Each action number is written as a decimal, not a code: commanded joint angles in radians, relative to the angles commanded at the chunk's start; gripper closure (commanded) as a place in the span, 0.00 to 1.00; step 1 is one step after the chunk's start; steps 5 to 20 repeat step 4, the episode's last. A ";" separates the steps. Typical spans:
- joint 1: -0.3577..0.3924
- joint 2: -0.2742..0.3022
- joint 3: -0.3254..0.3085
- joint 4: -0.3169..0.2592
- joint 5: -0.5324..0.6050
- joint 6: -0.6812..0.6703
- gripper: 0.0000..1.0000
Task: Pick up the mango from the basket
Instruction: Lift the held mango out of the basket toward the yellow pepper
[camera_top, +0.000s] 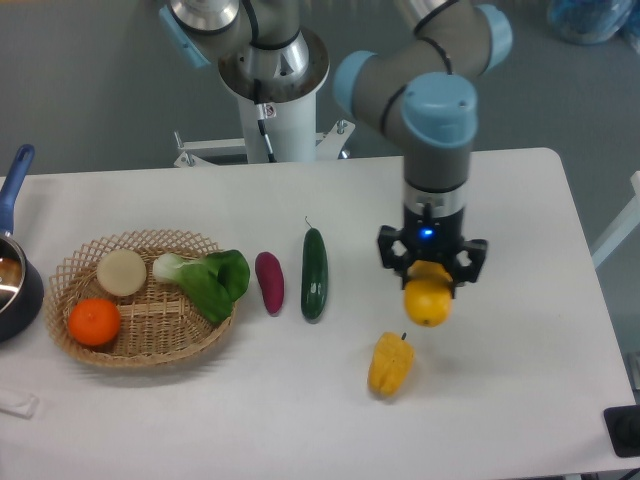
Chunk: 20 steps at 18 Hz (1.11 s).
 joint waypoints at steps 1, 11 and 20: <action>0.014 -0.002 0.009 -0.012 0.000 0.012 0.94; 0.020 -0.002 0.011 -0.055 0.023 0.063 0.95; 0.020 -0.002 0.011 -0.055 0.023 0.063 0.95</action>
